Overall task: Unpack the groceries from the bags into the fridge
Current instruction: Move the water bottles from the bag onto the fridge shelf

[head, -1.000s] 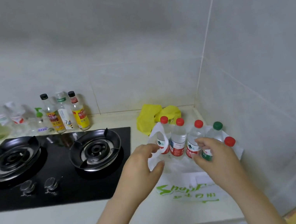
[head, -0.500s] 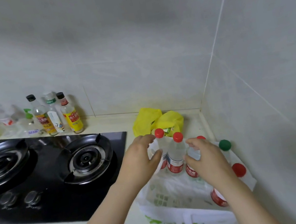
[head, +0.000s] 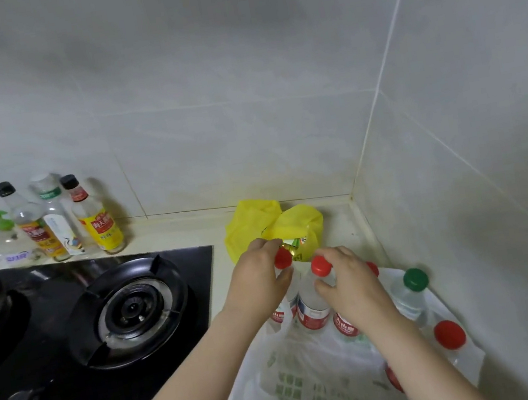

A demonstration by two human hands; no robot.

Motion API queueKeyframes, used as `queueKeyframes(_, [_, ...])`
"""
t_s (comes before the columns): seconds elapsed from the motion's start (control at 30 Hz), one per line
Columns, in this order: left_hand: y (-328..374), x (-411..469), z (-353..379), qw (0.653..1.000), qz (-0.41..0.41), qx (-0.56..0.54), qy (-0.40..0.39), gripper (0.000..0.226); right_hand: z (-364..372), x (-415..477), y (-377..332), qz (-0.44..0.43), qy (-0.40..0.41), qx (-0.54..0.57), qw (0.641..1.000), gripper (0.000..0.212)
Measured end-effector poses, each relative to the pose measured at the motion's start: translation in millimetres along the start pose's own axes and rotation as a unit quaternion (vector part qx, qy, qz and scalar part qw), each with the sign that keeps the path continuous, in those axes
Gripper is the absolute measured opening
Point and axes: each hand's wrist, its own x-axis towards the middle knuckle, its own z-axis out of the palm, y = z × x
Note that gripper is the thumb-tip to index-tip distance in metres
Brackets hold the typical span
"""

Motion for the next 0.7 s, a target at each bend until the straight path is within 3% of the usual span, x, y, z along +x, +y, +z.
queueKeyframes(0.23, [-15.6,12.6,19.7,1.0,-0.004,0.012,-0.027,0.04,13.8,8.0,1.7,0.008,0.006,-0.03,0.999,0.03])
queueKeyframes(0.37, [-20.4,16.8,22.5,0.999,0.01,0.036,-0.012,0.029,17.4,2.7,1.7,0.01,0.033,-0.011,0.999,0.019])
queueKeyframes(0.7, [-9.1,-24.3,11.5,0.996,0.08,0.019,0.038,0.026,0.2,-35.0,8.5,0.045,0.037,0.024,0.998,0.017])
